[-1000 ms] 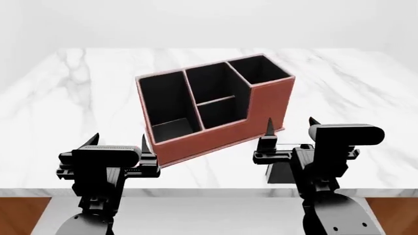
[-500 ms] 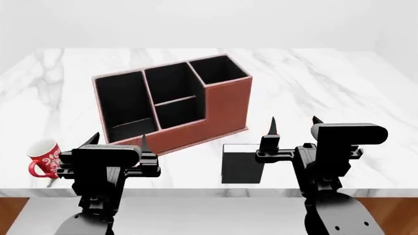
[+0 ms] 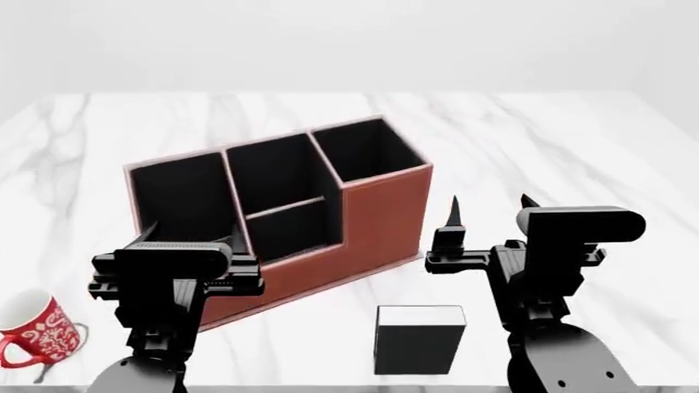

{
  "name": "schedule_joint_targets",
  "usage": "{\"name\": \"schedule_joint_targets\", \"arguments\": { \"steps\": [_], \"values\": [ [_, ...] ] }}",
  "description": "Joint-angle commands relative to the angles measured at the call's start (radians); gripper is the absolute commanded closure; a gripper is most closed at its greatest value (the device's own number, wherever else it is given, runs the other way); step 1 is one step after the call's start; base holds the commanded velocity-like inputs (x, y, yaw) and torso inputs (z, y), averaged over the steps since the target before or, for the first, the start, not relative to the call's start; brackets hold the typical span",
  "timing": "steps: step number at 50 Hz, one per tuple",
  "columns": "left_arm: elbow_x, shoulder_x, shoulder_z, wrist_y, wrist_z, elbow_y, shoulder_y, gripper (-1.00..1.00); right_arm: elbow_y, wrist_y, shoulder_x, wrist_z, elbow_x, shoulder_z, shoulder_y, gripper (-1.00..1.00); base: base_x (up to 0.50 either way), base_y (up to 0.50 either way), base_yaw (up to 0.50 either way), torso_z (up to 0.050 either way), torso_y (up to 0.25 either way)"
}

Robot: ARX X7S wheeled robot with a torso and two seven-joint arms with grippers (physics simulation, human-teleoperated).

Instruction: Pick up the book and place it in the left compartment of the caddy.

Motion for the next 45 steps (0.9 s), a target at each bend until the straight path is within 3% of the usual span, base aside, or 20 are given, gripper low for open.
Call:
{"name": "schedule_joint_targets", "arguments": {
  "steps": [1, 20, 25, 26, 45],
  "values": [
    [-0.006, -0.006, 0.001, 0.001, -0.007, 0.001, 0.001, -1.0, 0.0, -0.002, 0.006, 0.007, 0.006, -0.005, -0.001, -1.0, 0.5, 0.0, 0.0, 0.0, 0.0],
    [-0.014, -0.017, 0.002, -0.011, -0.019, 0.018, -0.002, -1.0, -0.007, 0.029, 0.011, 0.033, 0.013, -0.007, 0.016, -1.0, 0.49, 0.0, 0.0, 0.0, 0.001],
    [-0.017, -0.02, 0.003, -0.015, -0.021, 0.022, -0.004, -1.0, 0.004, 0.003, 0.011, 0.052, -0.004, -0.005, 0.025, -1.0, 0.0, 0.0, 0.0, 0.0, 0.002],
    [-0.017, -0.019, -0.001, -0.004, -0.023, 0.018, 0.007, -1.0, 0.07, 0.027, 0.015, 0.042, 0.042, 0.094, 0.069, -1.0, 0.0, -0.5, 0.0, 0.0, 0.0],
    [-0.026, -0.028, 0.0, -0.011, -0.032, 0.025, 0.002, -1.0, 0.053, 0.009, 0.03, 0.064, 0.024, 0.064, 0.067, -1.0, 0.03, -0.04, 0.0, 0.0, 0.0]
  ]
}}
